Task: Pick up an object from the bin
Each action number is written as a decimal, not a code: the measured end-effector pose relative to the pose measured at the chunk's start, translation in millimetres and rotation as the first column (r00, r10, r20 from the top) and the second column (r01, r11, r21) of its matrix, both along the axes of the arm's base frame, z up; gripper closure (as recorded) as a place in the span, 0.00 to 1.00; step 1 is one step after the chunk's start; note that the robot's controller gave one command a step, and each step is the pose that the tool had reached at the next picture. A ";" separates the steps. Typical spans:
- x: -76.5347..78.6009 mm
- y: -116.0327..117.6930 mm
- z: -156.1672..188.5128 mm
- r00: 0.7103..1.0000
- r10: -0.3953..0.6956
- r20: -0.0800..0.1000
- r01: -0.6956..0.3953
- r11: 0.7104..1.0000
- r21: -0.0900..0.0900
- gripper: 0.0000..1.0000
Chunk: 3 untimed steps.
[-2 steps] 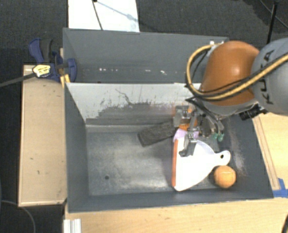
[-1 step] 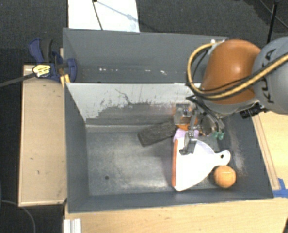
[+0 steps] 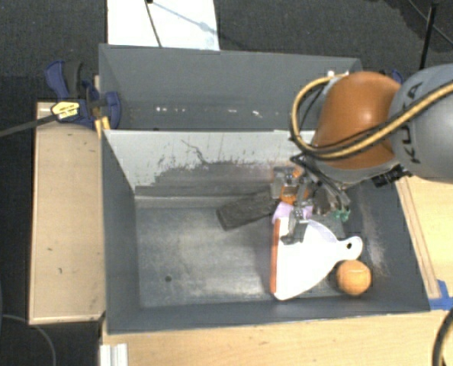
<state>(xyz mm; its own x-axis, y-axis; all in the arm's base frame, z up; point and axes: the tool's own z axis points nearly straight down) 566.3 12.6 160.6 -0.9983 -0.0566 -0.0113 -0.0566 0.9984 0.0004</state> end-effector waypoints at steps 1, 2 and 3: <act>19.9 -13.1 -75.1 0.993 0.117 -0.005 -0.117 0.993 -0.001 0.00; 23.1 -11.5 -95.6 0.993 0.121 0.003 -0.121 0.993 -0.003 1.00; 19.9 -9.7 -87.5 0.993 0.121 -0.002 -0.121 0.993 -0.002 1.00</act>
Offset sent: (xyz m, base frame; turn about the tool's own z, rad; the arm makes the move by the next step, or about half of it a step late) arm 0.0177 -0.0092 -0.0899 -0.1153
